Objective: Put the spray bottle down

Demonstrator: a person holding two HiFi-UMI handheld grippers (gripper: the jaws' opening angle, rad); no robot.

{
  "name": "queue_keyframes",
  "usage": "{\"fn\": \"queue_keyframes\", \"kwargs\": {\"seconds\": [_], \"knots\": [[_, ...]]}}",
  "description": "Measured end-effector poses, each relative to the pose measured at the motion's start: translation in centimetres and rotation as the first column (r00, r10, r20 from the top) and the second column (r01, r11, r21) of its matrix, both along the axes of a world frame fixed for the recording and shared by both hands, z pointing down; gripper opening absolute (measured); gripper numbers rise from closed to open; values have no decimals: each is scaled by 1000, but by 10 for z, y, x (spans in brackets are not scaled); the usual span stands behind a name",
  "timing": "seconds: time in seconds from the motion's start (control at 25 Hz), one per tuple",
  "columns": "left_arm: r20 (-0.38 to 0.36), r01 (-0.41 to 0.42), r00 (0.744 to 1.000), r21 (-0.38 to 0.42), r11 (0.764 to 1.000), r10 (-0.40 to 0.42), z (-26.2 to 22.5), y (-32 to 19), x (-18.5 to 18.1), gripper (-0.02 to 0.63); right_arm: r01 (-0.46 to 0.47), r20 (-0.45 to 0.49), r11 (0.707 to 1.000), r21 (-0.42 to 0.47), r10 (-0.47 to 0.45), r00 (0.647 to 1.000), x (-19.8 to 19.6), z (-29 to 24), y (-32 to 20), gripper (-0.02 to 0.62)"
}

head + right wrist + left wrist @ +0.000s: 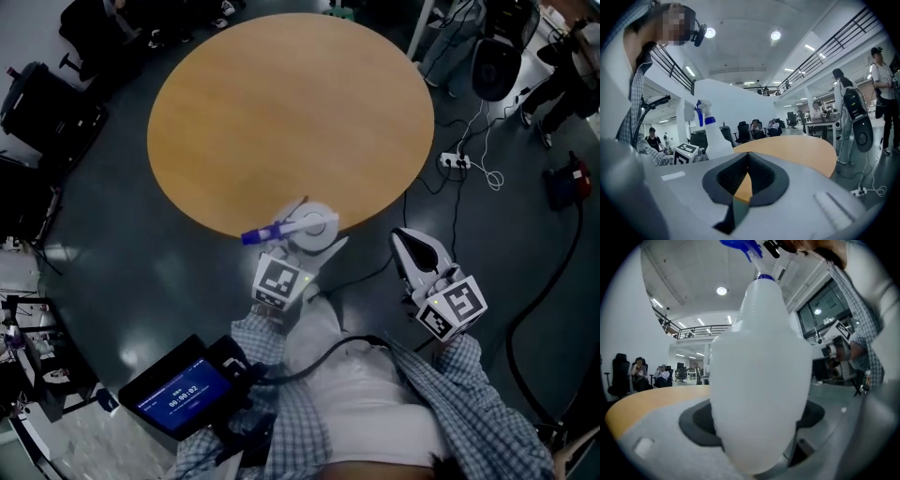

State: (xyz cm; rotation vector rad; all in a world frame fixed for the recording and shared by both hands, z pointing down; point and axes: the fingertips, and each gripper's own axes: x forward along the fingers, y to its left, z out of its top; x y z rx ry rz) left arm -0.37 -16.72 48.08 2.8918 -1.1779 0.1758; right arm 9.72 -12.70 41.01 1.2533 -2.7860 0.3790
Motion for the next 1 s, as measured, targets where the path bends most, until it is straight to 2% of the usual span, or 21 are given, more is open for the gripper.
{"fn": "queue_keyframes", "kwargs": {"seconds": [0.12,0.28,0.56,1.0], "knots": [[-23,-6,1000,-20,1000,6,18,-22,3,431,-11,-21,1000,-18,11,1000,4,11,-12,3],[8,-18,1000,-44,999,19,40,-38,-1,431,-33,-51,999,-42,31,998,8,15,-20,3],[11,-8,1000,-78,997,9,66,-70,-14,431,-58,-83,993,-98,50,995,2,30,-33,3],[-15,-7,1000,-108,994,6,81,-78,-20,431,-61,-100,989,-135,47,994,-7,38,-34,3]]}}
